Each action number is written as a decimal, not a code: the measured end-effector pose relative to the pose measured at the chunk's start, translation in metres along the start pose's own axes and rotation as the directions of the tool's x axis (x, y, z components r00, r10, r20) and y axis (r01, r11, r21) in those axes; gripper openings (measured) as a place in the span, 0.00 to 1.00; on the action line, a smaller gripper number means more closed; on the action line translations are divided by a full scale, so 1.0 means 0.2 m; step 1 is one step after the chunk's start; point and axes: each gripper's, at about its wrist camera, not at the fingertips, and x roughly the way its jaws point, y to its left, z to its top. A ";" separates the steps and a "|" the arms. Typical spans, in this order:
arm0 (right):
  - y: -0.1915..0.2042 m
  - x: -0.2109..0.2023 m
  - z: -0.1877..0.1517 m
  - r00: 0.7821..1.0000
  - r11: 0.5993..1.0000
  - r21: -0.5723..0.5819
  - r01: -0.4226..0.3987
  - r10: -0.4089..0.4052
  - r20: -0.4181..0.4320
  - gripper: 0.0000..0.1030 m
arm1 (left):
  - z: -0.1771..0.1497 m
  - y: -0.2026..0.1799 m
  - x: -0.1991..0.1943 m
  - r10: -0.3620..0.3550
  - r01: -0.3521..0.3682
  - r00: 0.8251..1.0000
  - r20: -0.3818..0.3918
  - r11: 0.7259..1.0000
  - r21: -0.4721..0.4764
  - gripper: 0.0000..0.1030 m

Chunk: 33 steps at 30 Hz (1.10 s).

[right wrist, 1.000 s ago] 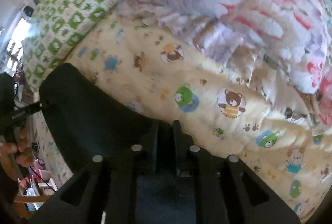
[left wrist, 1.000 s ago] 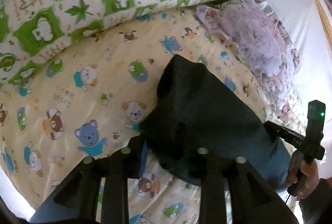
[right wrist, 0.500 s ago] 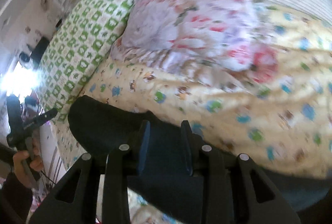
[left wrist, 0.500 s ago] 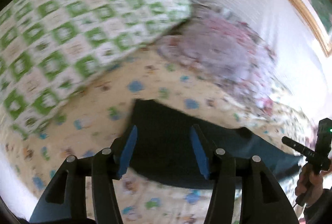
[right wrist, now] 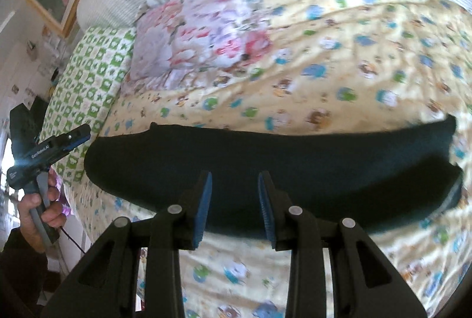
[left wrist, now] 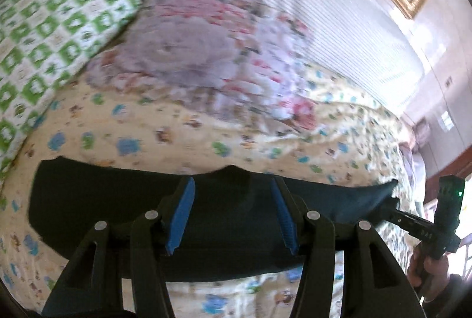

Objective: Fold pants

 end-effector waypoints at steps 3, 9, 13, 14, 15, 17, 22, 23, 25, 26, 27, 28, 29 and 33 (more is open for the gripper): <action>-0.06 -0.06 -0.02 1.000 1.000 0.024 0.013 -0.013 0.024 0.33 | -0.02 -0.11 0.04 -0.028 0.029 0.999 -0.021 0.999 0.033 0.55; -0.17 -0.16 -0.07 0.998 0.997 0.074 0.026 -0.031 0.056 0.40 | -0.08 -0.32 0.11 -0.068 0.076 0.995 -0.076 0.990 0.117 0.55; -0.24 -0.22 -0.11 0.996 0.994 0.099 0.041 -0.048 0.070 0.41 | -0.10 -0.45 0.14 -0.105 0.122 0.989 -0.106 0.978 0.171 0.56; -0.26 -0.23 -0.12 0.996 0.993 0.111 0.045 -0.054 0.073 0.41 | -0.10 -0.50 0.16 -0.113 0.134 0.987 -0.117 0.974 0.185 0.56; -0.28 -0.24 -0.14 0.996 0.991 0.122 0.046 -0.056 0.075 0.41 | -0.10 -0.52 0.17 -0.123 0.146 0.984 -0.127 0.970 0.193 0.56; -0.33 -0.26 -0.16 0.994 0.987 0.151 0.053 -0.066 0.082 0.41 | -0.09 -0.59 0.21 -0.148 0.183 0.975 -0.167 0.959 0.216 0.57; -0.45 -0.28 -0.23 0.991 0.969 0.234 0.081 -0.104 0.087 0.41 | -0.08 -0.82 0.37 -0.164 0.256 0.948 -0.274 0.903 0.346 0.58; -0.48 -0.28 -0.25 0.990 0.963 0.258 0.083 -0.109 0.088 0.41 | -0.07 -0.88 0.40 -0.164 0.275 0.940 -0.301 0.885 0.377 0.58; -0.54 -0.29 -0.26 0.988 0.951 0.297 0.088 -0.121 0.094 0.41 | -0.07 -0.96 0.46 -0.167 0.304 0.927 -0.336 0.859 0.412 0.58; -0.57 -0.29 -0.28 0.987 0.943 0.318 0.096 -0.132 0.095 0.41 | -0.07 -1.02 0.49 -0.182 0.340 0.913 -0.366 0.835 0.432 0.58; -0.59 -0.29 -0.29 0.985 0.937 0.335 0.102 -0.142 0.097 0.41 | -0.06 -1.07 0.52 -0.188 0.361 0.904 -0.385 0.818 0.448 0.58; -0.61 -0.29 -0.30 0.984 0.931 0.349 0.107 -0.150 0.099 0.41 | -0.06 -1.11 0.54 -0.190 0.376 0.897 -0.400 0.803 0.463 0.58; -0.63 -0.29 -0.31 0.982 0.924 0.366 0.112 -0.158 0.099 0.41 | -0.06 -1.18 0.58 -0.189 0.399 0.885 -0.425 0.779 0.484 0.59; -0.72 -0.29 -0.34 0.979 0.889 0.445 0.106 -0.171 0.108 0.41 | -0.07 -1.32 0.70 -0.162 0.425 0.869 -0.467 0.728 0.538 0.59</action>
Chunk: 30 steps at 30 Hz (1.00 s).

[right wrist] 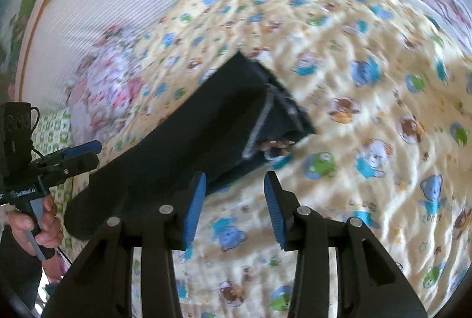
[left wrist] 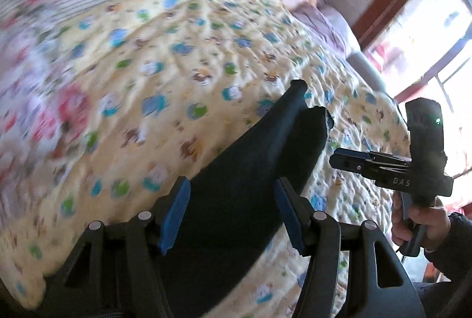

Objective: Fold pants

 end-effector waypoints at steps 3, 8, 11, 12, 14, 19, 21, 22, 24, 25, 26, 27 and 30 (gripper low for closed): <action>-0.07 0.02 0.02 1.000 0.996 0.086 -0.023 0.022 0.015 0.42 | 0.09 -0.01 0.12 -0.005 0.007 0.999 -0.040 0.999 0.036 0.59; -0.19 0.05 0.02 0.998 0.968 0.246 -0.047 0.037 0.045 0.53 | 0.23 -0.04 0.28 -0.029 0.039 0.994 -0.101 0.995 0.092 0.59; -0.23 0.07 0.02 0.995 0.948 0.304 -0.091 0.075 0.065 0.53 | 0.31 -0.06 0.38 -0.077 0.095 0.986 -0.149 0.988 0.118 0.59; -0.22 0.07 0.02 0.995 0.950 0.297 -0.094 0.076 0.070 0.53 | 0.34 -0.07 0.42 -0.093 0.115 0.982 -0.166 0.985 0.127 0.59; -0.21 0.09 0.03 0.994 0.950 0.294 -0.102 0.084 0.075 0.53 | 0.39 -0.09 0.48 -0.121 0.150 0.973 -0.197 0.979 0.137 0.59; -0.26 0.12 0.04 0.981 0.915 0.360 -0.184 0.145 0.132 0.51 | 0.43 -0.18 0.62 -0.152 0.202 0.950 -0.274 0.966 0.164 0.58; -0.27 0.14 0.04 0.979 0.910 0.364 -0.196 0.159 0.130 0.19 | 0.42 -0.23 0.68 -0.164 0.236 0.932 -0.324 0.952 0.197 0.55; -0.30 0.15 0.04 0.974 0.898 0.381 -0.221 0.184 0.132 0.12 | 0.40 -0.27 0.72 -0.147 0.236 0.925 -0.349 0.944 0.228 0.55; -0.34 0.13 0.02 0.961 0.872 0.408 -0.270 0.220 0.165 0.11 | 0.39 -0.31 0.75 -0.120 0.222 0.932 -0.342 0.935 0.277 0.55; -0.34 0.11 0.01 0.961 0.875 0.403 -0.270 0.217 0.174 0.11 | 0.41 -0.32 0.76 -0.129 0.228 0.933 -0.336 0.934 0.275 0.54; -0.34 0.09 0.01 0.962 0.881 0.392 -0.264 0.209 0.178 0.10 | 0.43 -0.32 0.76 -0.150 0.242 0.931 -0.333 0.936 0.255 0.46; -0.34 0.07 0.01 0.961 0.883 0.386 -0.266 0.210 0.182 0.10 | 0.46 -0.31 0.76 -0.193 0.275 0.922 -0.336 0.936 0.219 0.30; -0.32 0.03 0.02 0.957 0.885 0.374 -0.278 0.221 0.189 0.10 | 0.49 -0.30 0.72 -0.239 0.315 0.914 -0.327 0.927 0.204 0.22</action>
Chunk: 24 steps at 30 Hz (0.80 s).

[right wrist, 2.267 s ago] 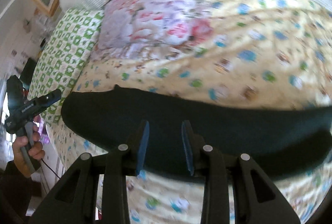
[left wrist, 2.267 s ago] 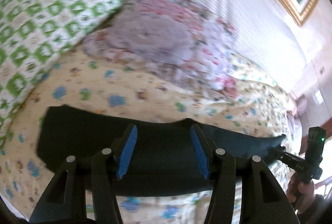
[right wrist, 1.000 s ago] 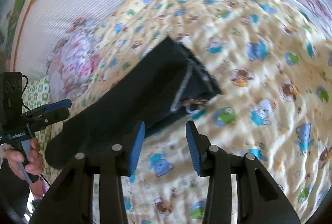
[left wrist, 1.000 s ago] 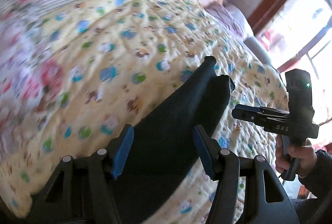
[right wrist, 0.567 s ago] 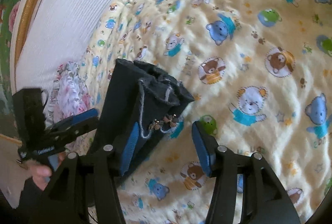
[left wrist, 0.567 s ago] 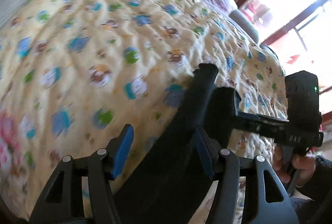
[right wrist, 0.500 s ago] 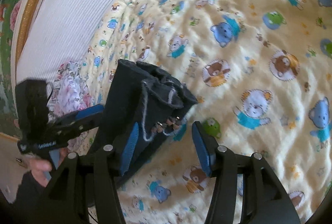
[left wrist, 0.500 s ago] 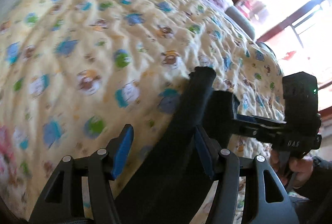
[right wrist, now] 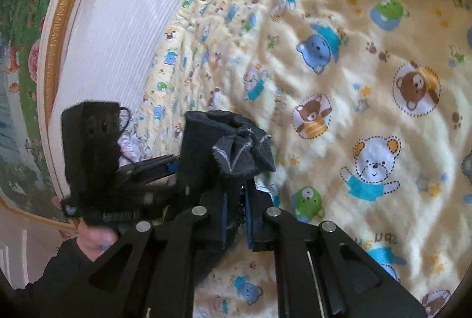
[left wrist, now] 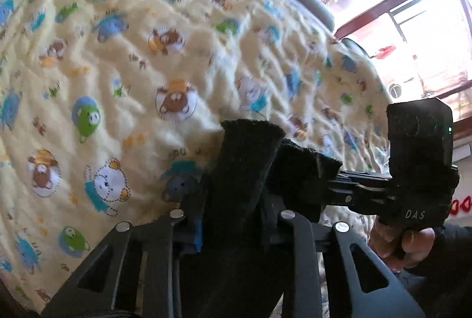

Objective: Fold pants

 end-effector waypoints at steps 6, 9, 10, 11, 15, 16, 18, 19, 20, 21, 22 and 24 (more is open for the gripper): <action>0.16 -0.05 -0.01 0.999 0.994 -0.103 -0.041 0.042 0.005 0.10 | -0.07 -0.03 -0.19 -0.038 0.036 0.995 0.090 0.999 0.014 0.18; 0.24 -0.08 -0.03 0.995 0.986 -0.137 -0.095 0.096 0.001 0.10 | -0.13 -0.05 -0.33 -0.053 0.049 0.988 0.145 0.998 0.028 0.18; 0.27 -0.09 -0.03 0.992 0.981 -0.149 -0.124 0.123 -0.013 0.10 | -0.15 -0.05 -0.37 -0.062 0.058 0.985 0.160 0.998 0.029 0.18; 0.30 -0.10 -0.04 0.988 0.975 -0.159 -0.154 0.152 -0.027 0.10 | -0.17 -0.05 -0.41 -0.071 0.067 0.982 0.177 0.997 0.030 0.18; 0.45 -0.10 -0.09 0.968 0.941 -0.230 -0.248 0.234 -0.087 0.10 | -0.31 -0.04 -0.59 -0.076 0.073 0.967 0.244 0.997 0.024 0.18; 0.49 -0.10 -0.11 0.962 0.932 -0.243 -0.270 0.252 -0.105 0.10 | -0.35 -0.03 -0.63 -0.073 0.070 0.963 0.258 0.997 0.019 0.18; 0.55 -0.08 -0.14 0.951 0.916 -0.262 -0.303 0.276 -0.137 0.10 | -0.43 -0.02 -0.70 -0.065 0.070 0.956 0.286 0.998 -0.008 0.19; 0.59 -0.05 -0.17 0.946 0.908 -0.274 -0.318 0.284 -0.157 0.10 | -0.48 -0.01 -0.73 -0.058 0.068 0.953 0.298 0.997 -0.023 0.19; 0.61 -0.04 -0.19 0.942 0.902 -0.282 -0.327 0.288 -0.173 0.10 | -0.53 0.01 -0.77 -0.048 0.063 0.950 0.309 0.997 -0.036 0.19; 0.64 -0.02 -0.20 0.936 0.895 -0.287 -0.341 0.295 -0.192 0.10 | -0.57 0.02 -0.78 -0.043 0.061 0.948 0.317 0.997 -0.048 0.19; 0.66 0.00 -0.22 0.930 0.888 -0.294 -0.354 0.300 -0.214 0.10 | -0.61 0.03 -0.80 -0.038 0.061 0.945 0.324 0.996 -0.060 0.19; 0.71 0.04 -0.28 0.919 0.875 -0.310 -0.372 0.300 -0.256 0.10 | -0.68 0.05 -0.80 -0.027 0.063 0.940 0.339 0.993 -0.095 0.19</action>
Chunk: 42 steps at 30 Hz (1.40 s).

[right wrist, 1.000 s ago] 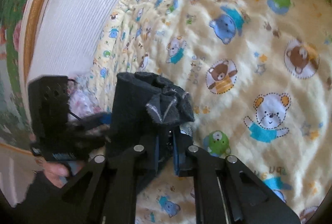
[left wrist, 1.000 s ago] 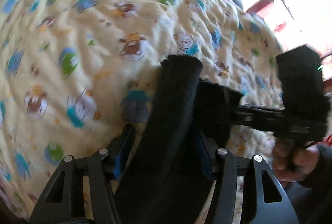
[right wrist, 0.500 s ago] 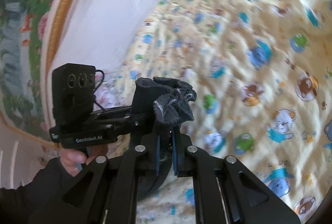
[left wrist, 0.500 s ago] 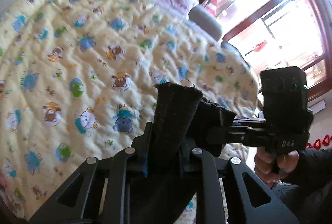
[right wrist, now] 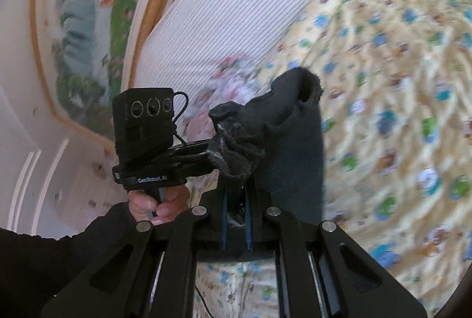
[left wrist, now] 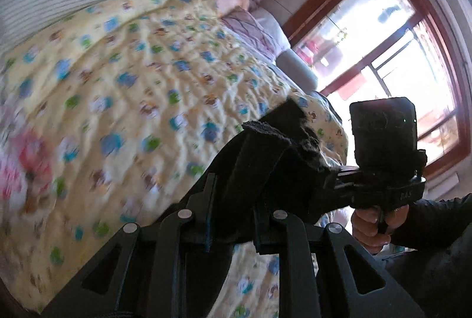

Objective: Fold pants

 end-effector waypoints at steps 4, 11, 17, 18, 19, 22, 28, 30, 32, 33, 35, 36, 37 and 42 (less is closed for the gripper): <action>0.05 0.17 -0.05 0.996 0.999 -0.026 -0.022 0.020 -0.083 0.10 | -0.12 0.06 -0.07 0.024 -0.022 0.999 0.034 0.998 -0.054 0.19; 0.08 0.41 -0.11 0.974 0.998 -0.039 -0.051 0.041 -0.221 0.10 | -0.43 0.28 -0.19 0.062 -0.044 0.995 0.079 0.975 -0.218 0.18; 0.07 0.62 -0.21 0.939 0.998 -0.050 -0.045 0.025 -0.343 0.10 | -0.68 0.42 -0.18 0.148 -0.124 0.988 0.047 0.935 -0.331 0.18; 0.05 0.64 -0.23 0.935 0.998 -0.050 -0.035 0.015 -0.355 0.10 | -0.71 0.44 -0.19 0.163 -0.138 0.986 0.043 0.927 -0.349 0.18; 0.03 0.67 -0.25 0.930 0.999 -0.048 -0.023 0.004 -0.369 0.10 | -0.76 0.46 -0.19 0.178 -0.150 0.983 0.040 0.913 -0.379 0.18; 0.00 0.75 -0.28 0.911 0.999 -0.042 0.005 -0.022 -0.412 0.14 | -0.87 0.51 -0.23 0.199 -0.155 0.979 0.050 0.879 -0.452 0.16; 0.01 0.81 -0.31 0.886 0.998 -0.061 0.034 -0.058 -0.461 0.28 | -1.00 0.46 -0.35 0.244 -0.151 0.964 0.109 0.836 -0.527 0.16; 0.03 0.81 -0.30 0.884 0.998 -0.064 0.025 -0.052 -0.465 0.40 | -1.02 0.43 -0.39 0.260 -0.142 0.955 0.143 0.823 -0.550 0.16; 0.07 0.78 -0.30 0.884 0.997 -0.075 0.004 -0.038 -0.467 0.53 | -1.01 0.39 -0.42 0.279 -0.134 0.945 0.173 0.810 -0.571 0.16; 0.08 0.77 -0.29 0.884 0.997 -0.072 -0.007 -0.028 -0.467 0.56 | -1.01 0.36 -0.44 0.281 -0.119 0.940 0.195 0.804 -0.583 0.18; 0.10 0.73 -0.27 0.886 0.998 -0.041 -0.039 0.015 -0.463 0.56 | -1.01 0.33 -0.47 0.302 -0.120 0.929 0.215 0.794 -0.596 0.20; 0.11 0.72 -0.26 0.889 0.998 -0.036 -0.047 0.026 -0.458 0.56 | -1.01 0.31 -0.48 0.309 -0.117 0.924 0.225 0.789 -0.604 0.20; 0.11 0.69 -0.23 0.895 0.998 -0.037 -0.052 0.030 -0.446 0.56 | -1.00 0.29 -0.48 0.310 -0.111 0.922 0.232 0.785 -0.609 0.21; 0.13 0.59 -0.07 0.937 0.996 -0.087 -0.018 -0.014 -0.349 0.56 | -0.95 0.18 -0.46 0.305 -0.089 0.915 0.263 0.789 -0.608 0.39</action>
